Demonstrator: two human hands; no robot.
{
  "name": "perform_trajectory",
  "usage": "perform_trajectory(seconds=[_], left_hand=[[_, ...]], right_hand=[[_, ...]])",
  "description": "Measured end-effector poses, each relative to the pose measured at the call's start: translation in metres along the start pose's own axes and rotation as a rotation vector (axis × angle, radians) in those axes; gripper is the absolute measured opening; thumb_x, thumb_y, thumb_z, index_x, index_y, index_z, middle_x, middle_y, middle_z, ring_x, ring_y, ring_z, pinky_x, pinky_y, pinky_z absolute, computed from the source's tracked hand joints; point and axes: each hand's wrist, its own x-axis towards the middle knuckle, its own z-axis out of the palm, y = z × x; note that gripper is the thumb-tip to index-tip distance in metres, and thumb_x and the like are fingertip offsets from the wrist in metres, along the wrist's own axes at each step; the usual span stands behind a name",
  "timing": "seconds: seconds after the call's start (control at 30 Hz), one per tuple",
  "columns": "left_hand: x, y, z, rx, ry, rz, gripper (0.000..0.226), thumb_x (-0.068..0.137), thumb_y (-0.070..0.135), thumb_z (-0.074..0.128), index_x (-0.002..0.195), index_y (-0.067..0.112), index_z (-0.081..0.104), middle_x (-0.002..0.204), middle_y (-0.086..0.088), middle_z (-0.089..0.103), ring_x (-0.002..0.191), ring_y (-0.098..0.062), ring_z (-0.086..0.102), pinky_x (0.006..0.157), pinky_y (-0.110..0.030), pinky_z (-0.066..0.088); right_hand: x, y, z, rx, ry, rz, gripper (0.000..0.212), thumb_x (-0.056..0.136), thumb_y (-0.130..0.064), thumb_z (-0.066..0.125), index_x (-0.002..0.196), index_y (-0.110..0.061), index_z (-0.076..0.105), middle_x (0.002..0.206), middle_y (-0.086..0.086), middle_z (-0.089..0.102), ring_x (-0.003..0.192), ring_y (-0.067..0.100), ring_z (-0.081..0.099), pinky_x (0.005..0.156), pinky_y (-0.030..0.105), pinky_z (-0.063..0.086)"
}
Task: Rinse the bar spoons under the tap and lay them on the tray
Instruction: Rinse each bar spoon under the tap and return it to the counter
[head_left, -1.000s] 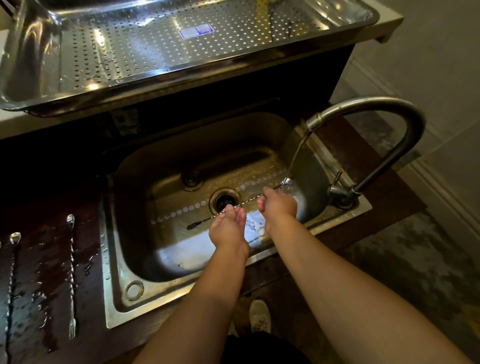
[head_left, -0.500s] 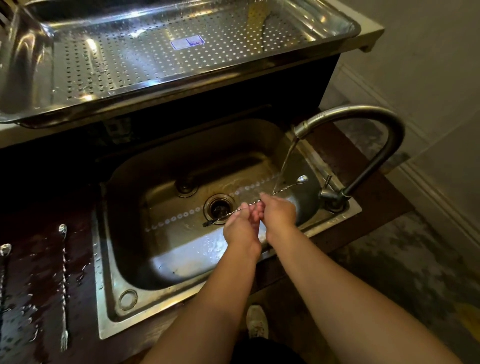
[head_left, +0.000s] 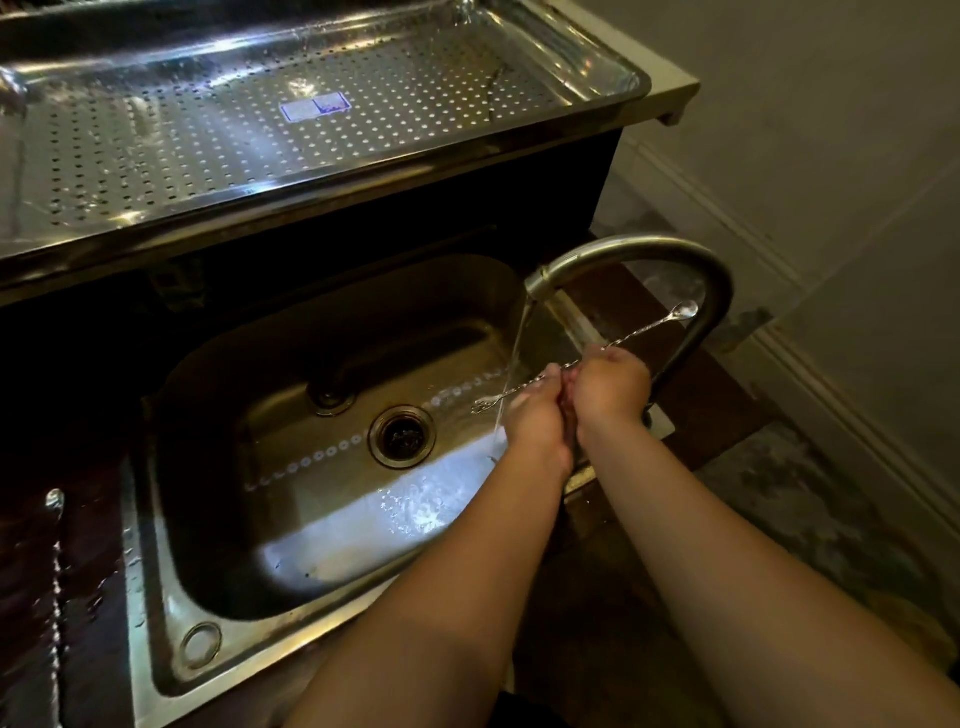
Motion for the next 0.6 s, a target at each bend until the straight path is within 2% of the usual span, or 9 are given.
perform_trajectory(seconds=[0.07,0.13,0.2,0.3,0.37,0.43,0.53,0.6], left_hand=[[0.0,-0.001,0.008,0.01,-0.022,-0.01,0.012,0.094,0.011,0.056,0.096,0.002,0.063,0.104,-0.021,0.064,0.099,-0.034,0.061,0.102,-0.051,0.045],[0.0,-0.002,0.014,0.015,-0.02,-0.013,0.022,0.092,0.011,0.059,0.111,0.0,0.062,0.115,-0.024,0.064,0.107,-0.037,0.061,0.101,-0.052,0.045],[0.0,-0.003,0.017,0.012,-0.015,-0.005,0.028,0.09,0.01,0.062,0.116,-0.001,0.06,0.11,-0.023,0.066,0.102,-0.037,0.065,0.096,-0.049,0.049],[0.001,-0.003,0.023,0.006,-0.017,-0.004,0.013,0.09,0.007,0.062,0.101,0.001,0.064,0.083,-0.013,0.07,0.073,-0.025,0.067,0.08,-0.039,0.055],[0.002,-0.002,0.025,0.001,-0.008,-0.006,0.007,0.089,0.005,0.062,0.095,0.004,0.064,0.079,-0.011,0.069,0.07,-0.023,0.067,0.078,-0.037,0.055],[0.002,-0.002,0.023,0.008,-0.01,-0.003,0.011,0.089,0.005,0.062,0.099,0.003,0.065,0.087,-0.014,0.071,0.077,-0.026,0.068,0.083,-0.04,0.056],[0.003,-0.003,0.014,0.019,0.0,-0.02,0.032,0.091,0.01,0.061,0.12,-0.001,0.059,0.118,-0.024,0.064,0.101,-0.035,0.063,0.098,-0.05,0.048],[0.002,-0.001,0.007,0.044,0.044,-0.015,0.033,0.092,0.014,0.06,0.12,-0.003,0.058,0.116,-0.025,0.064,0.1,-0.035,0.063,0.097,-0.05,0.049]], right_hand=[[0.003,-0.006,-0.002,-0.028,0.04,-0.034,0.025,0.097,-0.023,0.047,0.087,-0.008,0.065,0.086,0.014,0.07,0.085,0.031,0.068,0.084,0.049,0.056],[0.006,-0.009,-0.004,-0.051,0.06,-0.052,0.025,0.097,-0.024,0.046,0.093,-0.008,0.065,0.095,0.015,0.07,0.092,0.031,0.067,0.088,0.051,0.054],[0.007,-0.013,-0.005,-0.068,0.08,-0.075,0.024,0.098,-0.026,0.045,0.099,-0.01,0.064,0.099,0.011,0.069,0.094,0.027,0.066,0.091,0.048,0.053],[0.009,-0.017,-0.007,-0.072,0.101,-0.109,0.022,0.099,-0.027,0.044,0.097,-0.014,0.061,0.095,0.005,0.067,0.092,0.022,0.065,0.091,0.043,0.053],[0.009,-0.018,-0.007,-0.081,0.106,-0.116,0.021,0.099,-0.027,0.044,0.095,-0.015,0.061,0.094,0.005,0.067,0.092,0.023,0.065,0.09,0.042,0.053],[0.009,-0.016,-0.007,-0.09,0.103,-0.102,0.025,0.099,-0.026,0.044,0.099,-0.01,0.063,0.097,0.009,0.068,0.093,0.024,0.066,0.09,0.044,0.053],[0.006,-0.011,-0.003,-0.119,0.078,-0.074,0.029,0.1,-0.026,0.044,0.103,-0.008,0.065,0.099,0.011,0.069,0.093,0.023,0.067,0.09,0.045,0.054],[0.002,-0.006,0.002,-0.147,0.056,-0.077,0.028,0.099,-0.025,0.044,0.102,-0.007,0.066,0.099,0.011,0.069,0.094,0.024,0.067,0.09,0.044,0.054]])
